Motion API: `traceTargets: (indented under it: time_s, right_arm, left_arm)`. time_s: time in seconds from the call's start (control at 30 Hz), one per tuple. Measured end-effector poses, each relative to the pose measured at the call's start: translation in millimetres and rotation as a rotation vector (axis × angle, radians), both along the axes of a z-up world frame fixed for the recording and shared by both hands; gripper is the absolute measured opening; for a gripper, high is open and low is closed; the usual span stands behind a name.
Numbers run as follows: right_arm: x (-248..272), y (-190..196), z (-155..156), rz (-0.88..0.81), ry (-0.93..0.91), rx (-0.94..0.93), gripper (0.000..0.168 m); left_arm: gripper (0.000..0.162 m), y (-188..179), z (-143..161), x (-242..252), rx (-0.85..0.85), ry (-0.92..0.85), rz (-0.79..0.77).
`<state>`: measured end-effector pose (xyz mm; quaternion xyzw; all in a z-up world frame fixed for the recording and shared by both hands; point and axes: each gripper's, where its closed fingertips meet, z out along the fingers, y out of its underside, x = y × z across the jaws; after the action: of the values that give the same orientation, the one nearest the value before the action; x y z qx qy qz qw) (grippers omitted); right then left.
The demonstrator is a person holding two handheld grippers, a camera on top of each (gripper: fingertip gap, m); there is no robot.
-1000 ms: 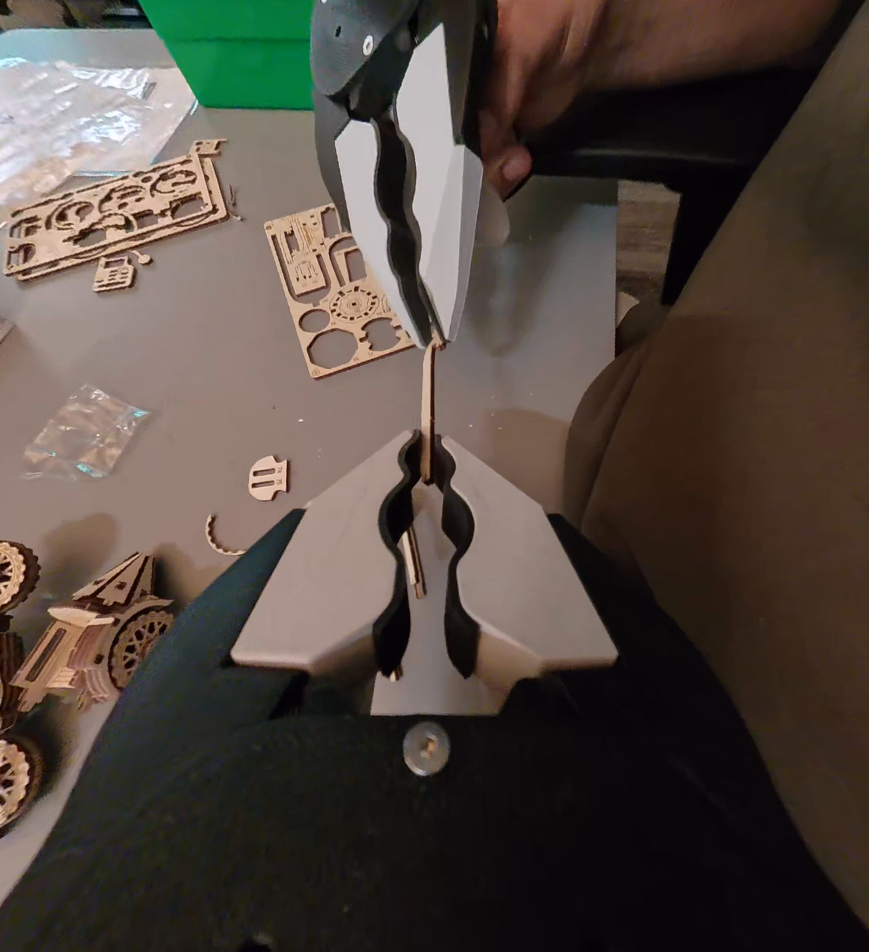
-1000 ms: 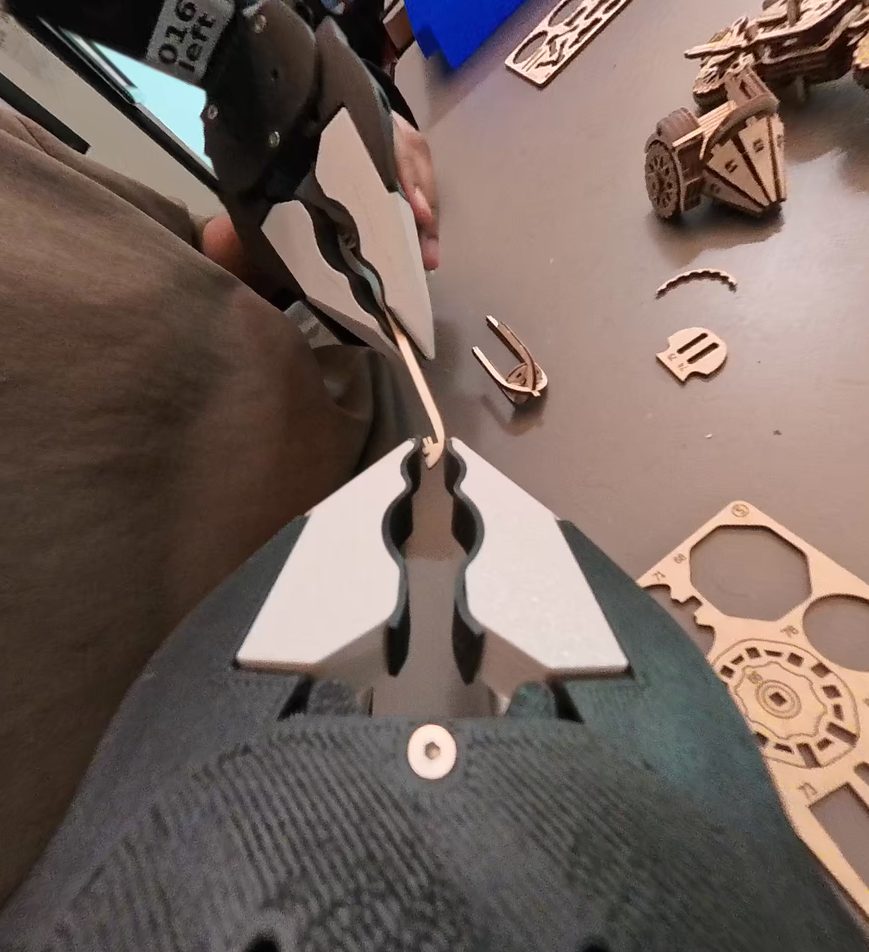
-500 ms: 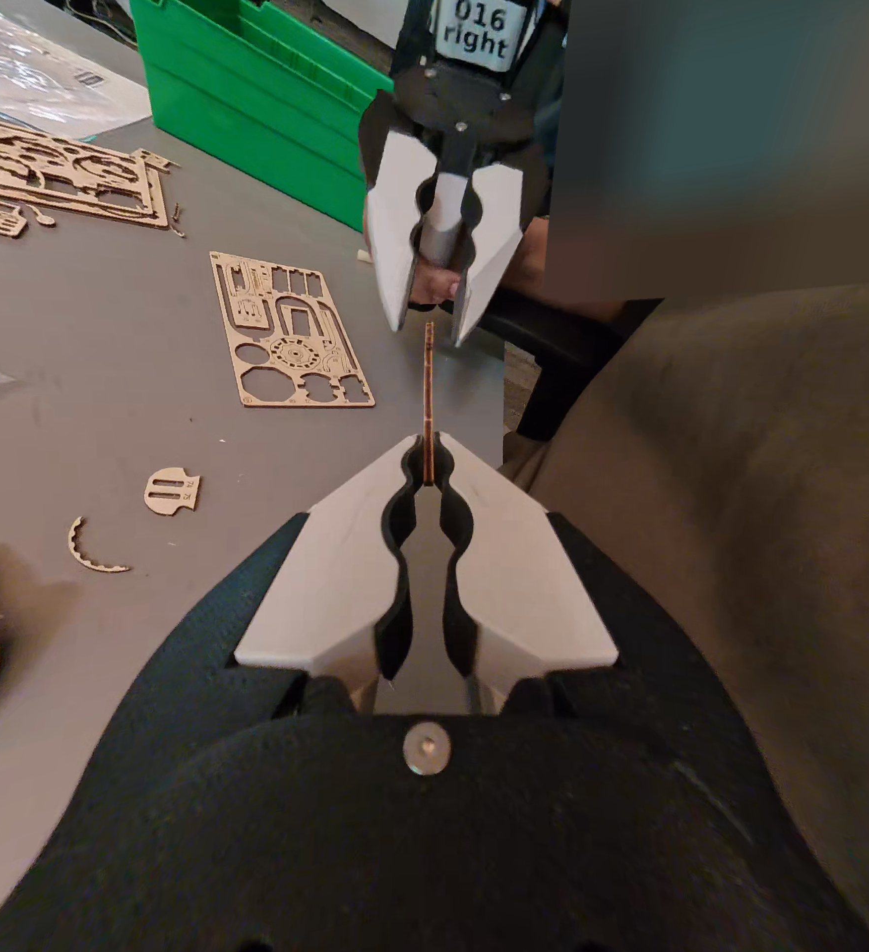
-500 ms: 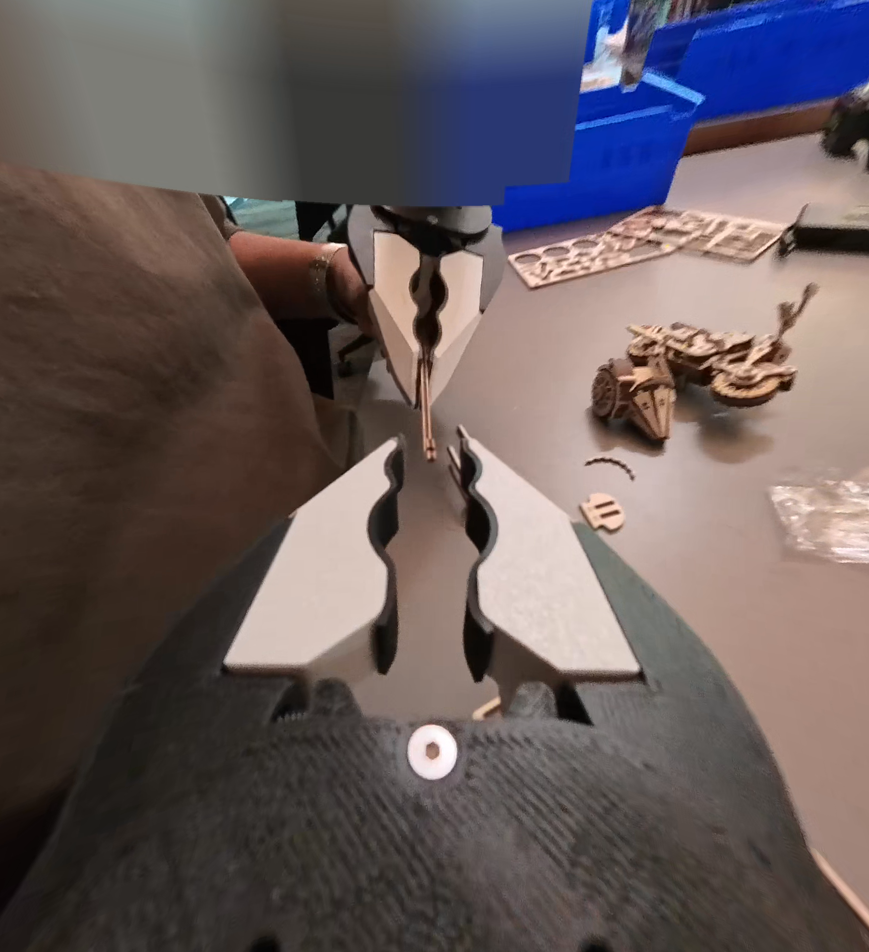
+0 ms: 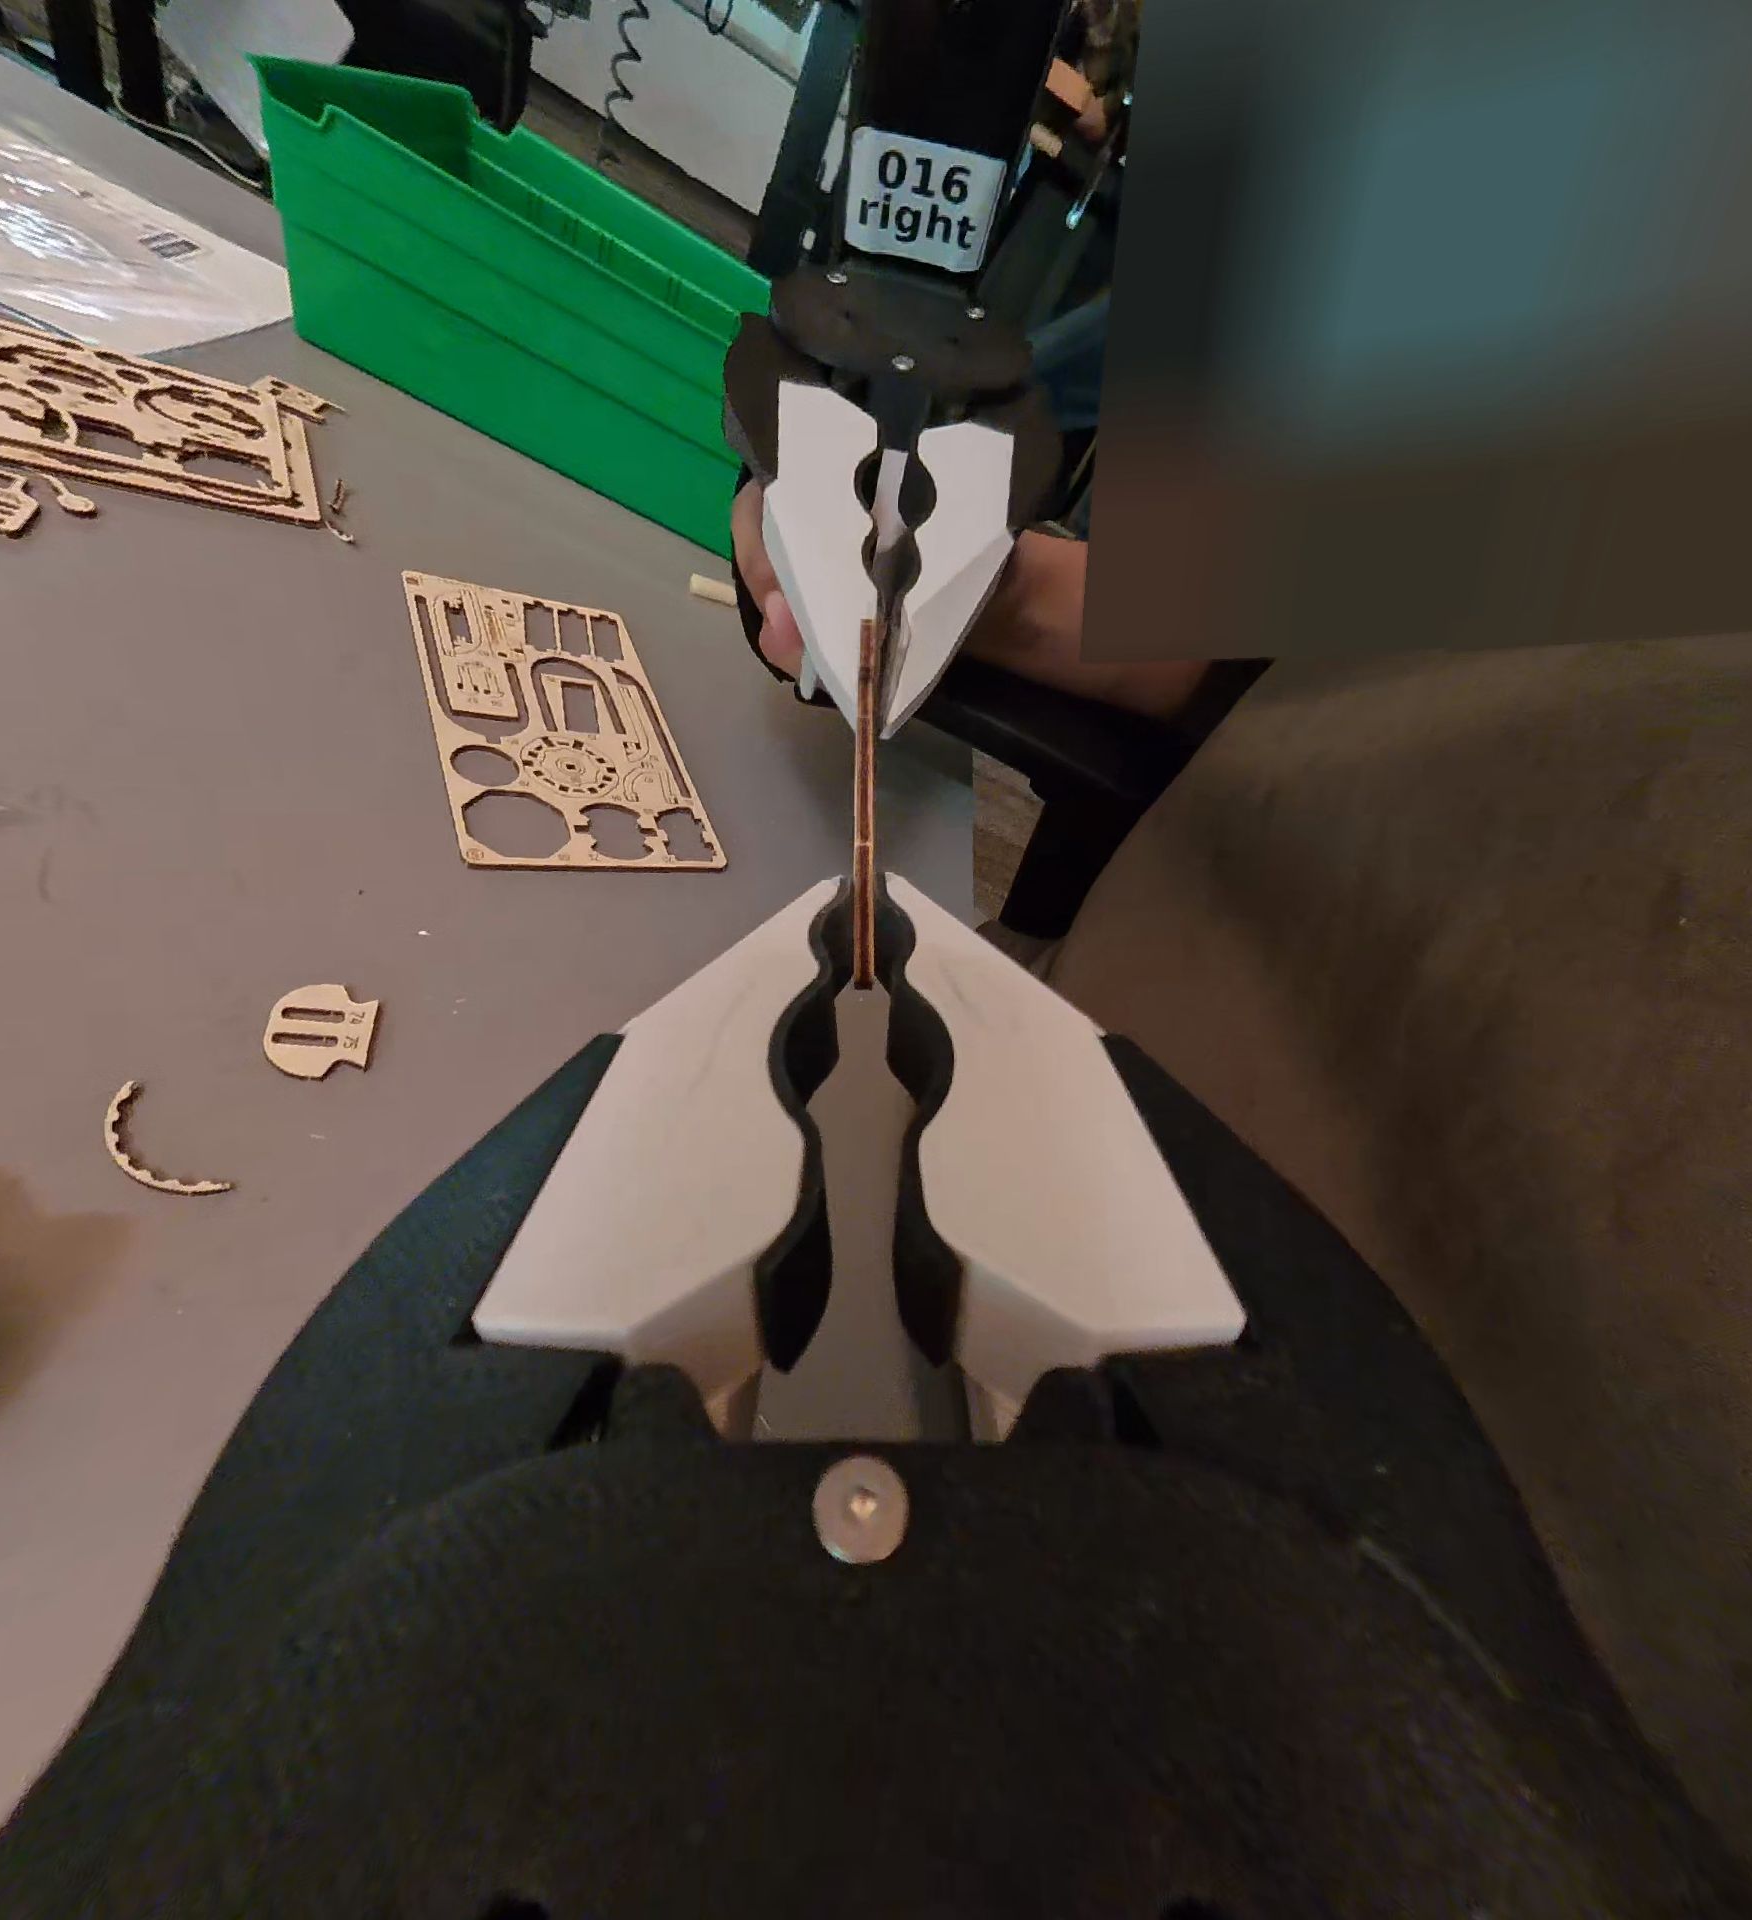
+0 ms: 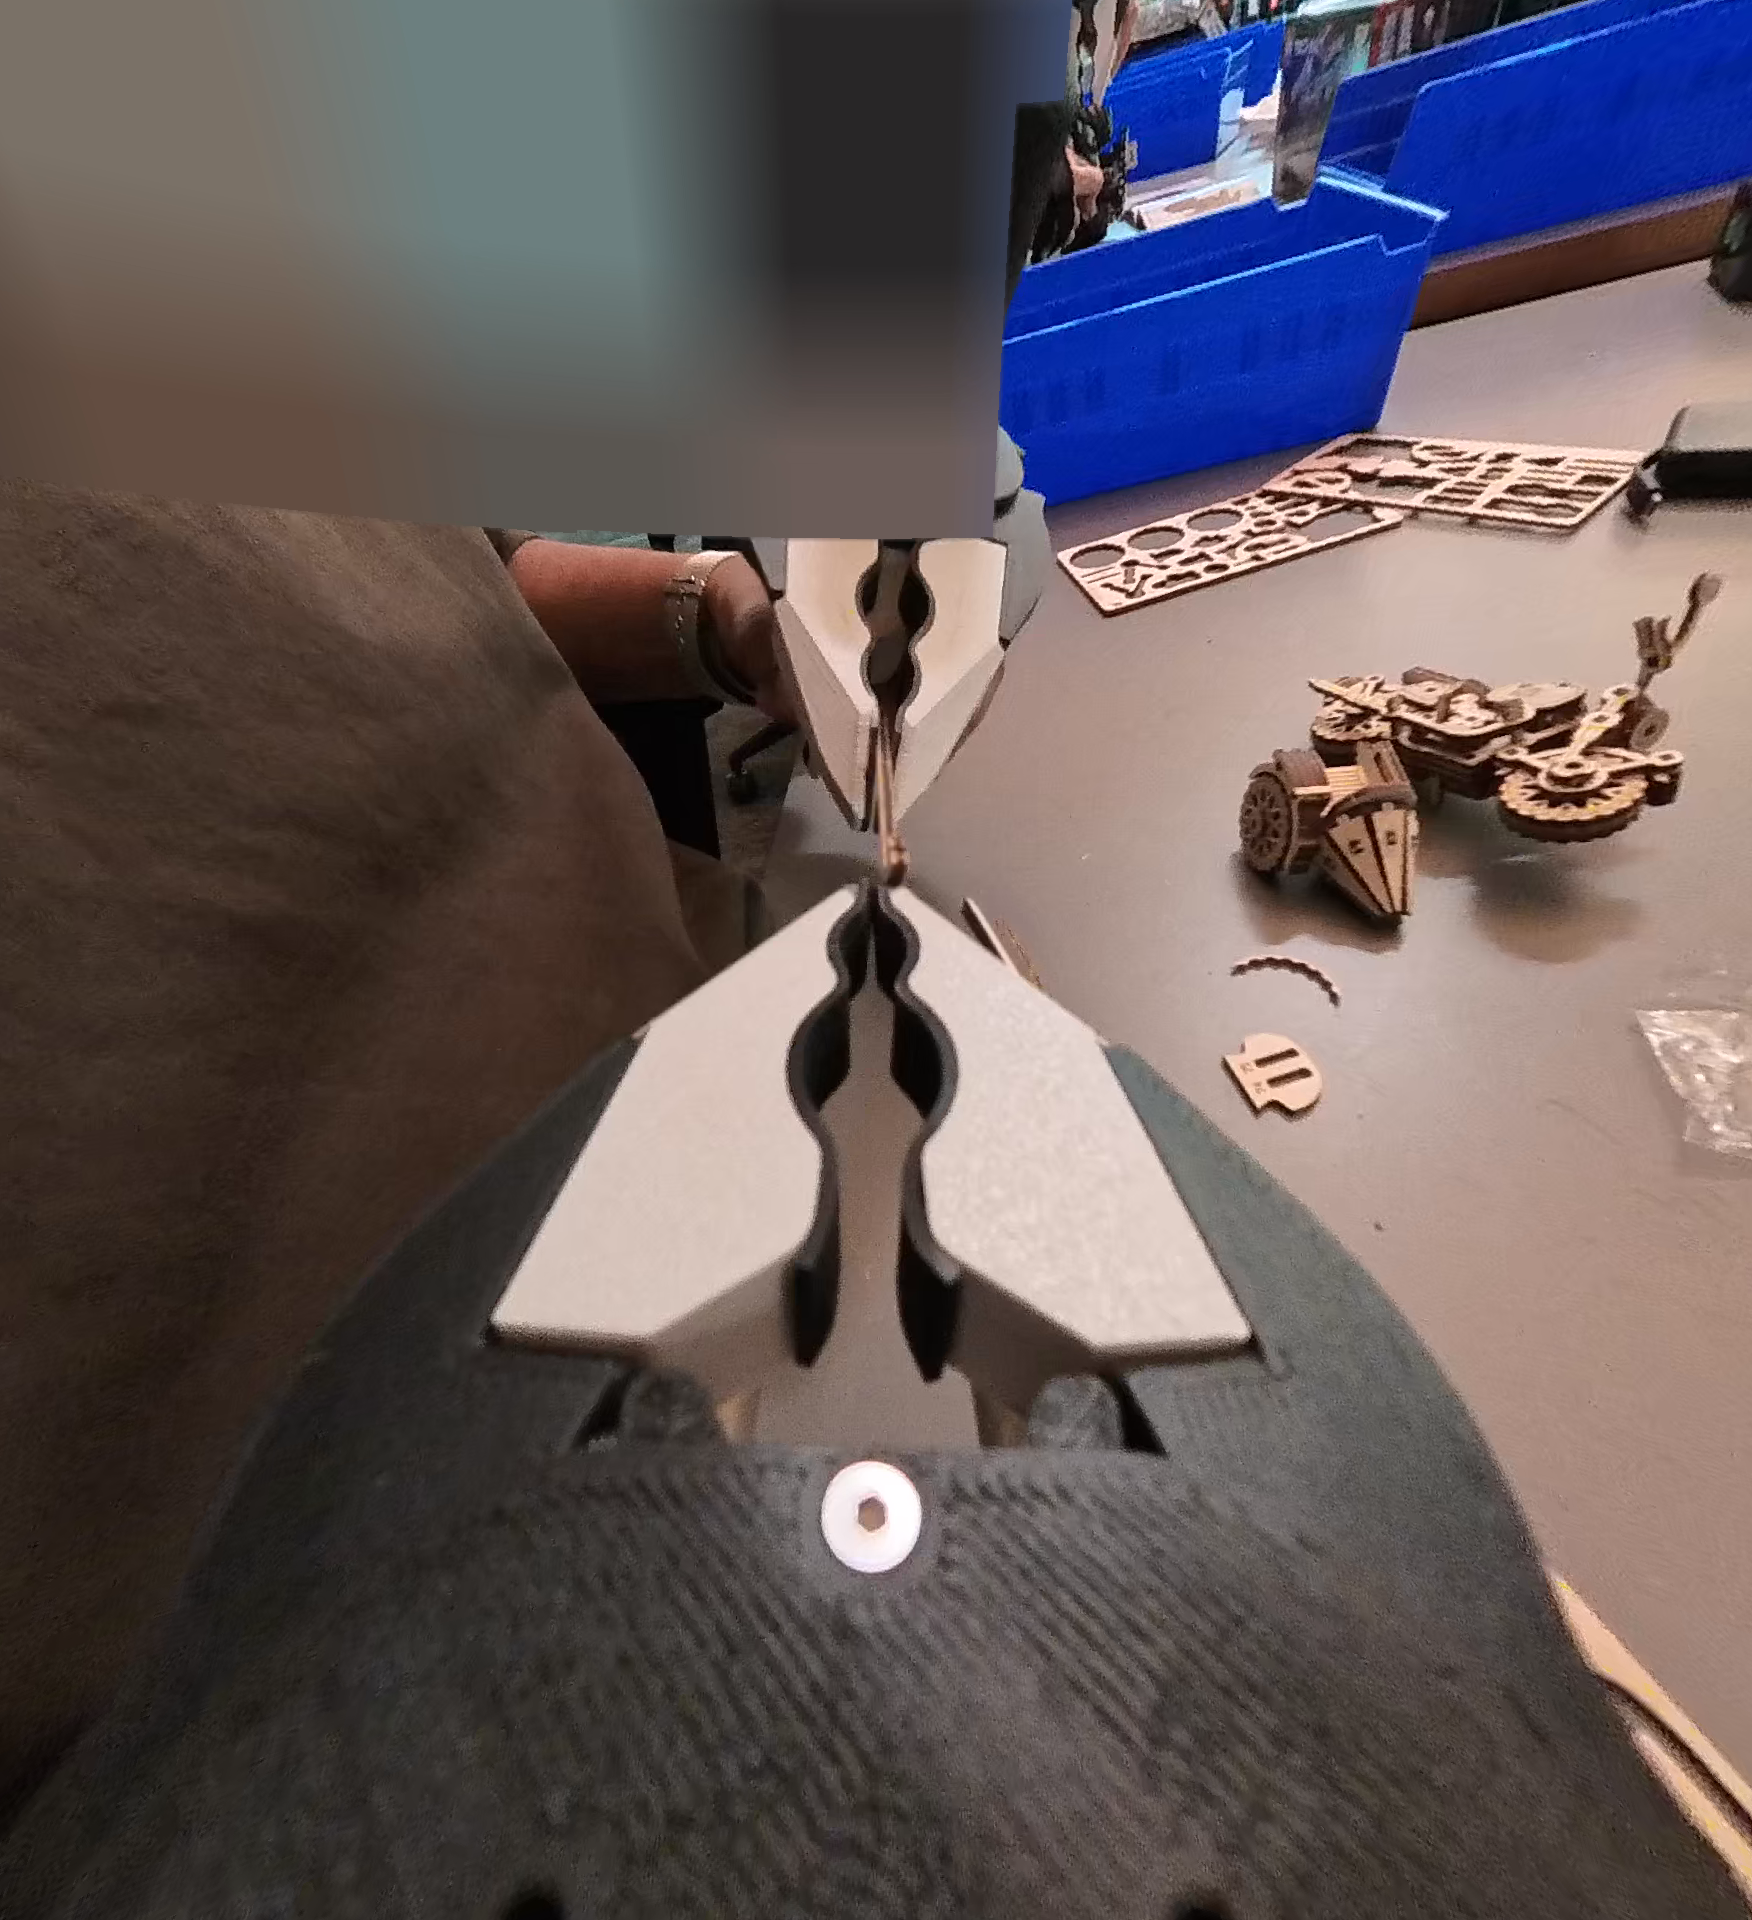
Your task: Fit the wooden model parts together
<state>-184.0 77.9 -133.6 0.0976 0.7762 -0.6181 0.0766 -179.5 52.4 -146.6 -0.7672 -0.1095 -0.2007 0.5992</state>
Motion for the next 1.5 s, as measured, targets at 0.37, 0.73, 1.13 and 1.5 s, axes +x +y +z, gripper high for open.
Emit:
traceTargets:
  time_s: [0.37,0.73,1.13,1.5]
  right_arm:
    - [4,-1,1,0.025,-0.04,-0.024,0.0]
    - [4,-2,-5,0.03,-0.063,0.005,0.0]
    - [2,-1,-6,0.024,-0.095,0.0,0.001]
    - [-35,23,-13,-0.184,-0.065,0.049,0.0]
  left_arm:
    - [0.0,0,-6,4,-0.035,0.025,-0.023]
    - [0.0,2,-19,8,-0.107,0.066,-0.044]
    - [0.0,2,-26,12,-0.154,0.098,-0.066]
    - [0.056,-16,-46,-28,-0.371,0.315,0.212]
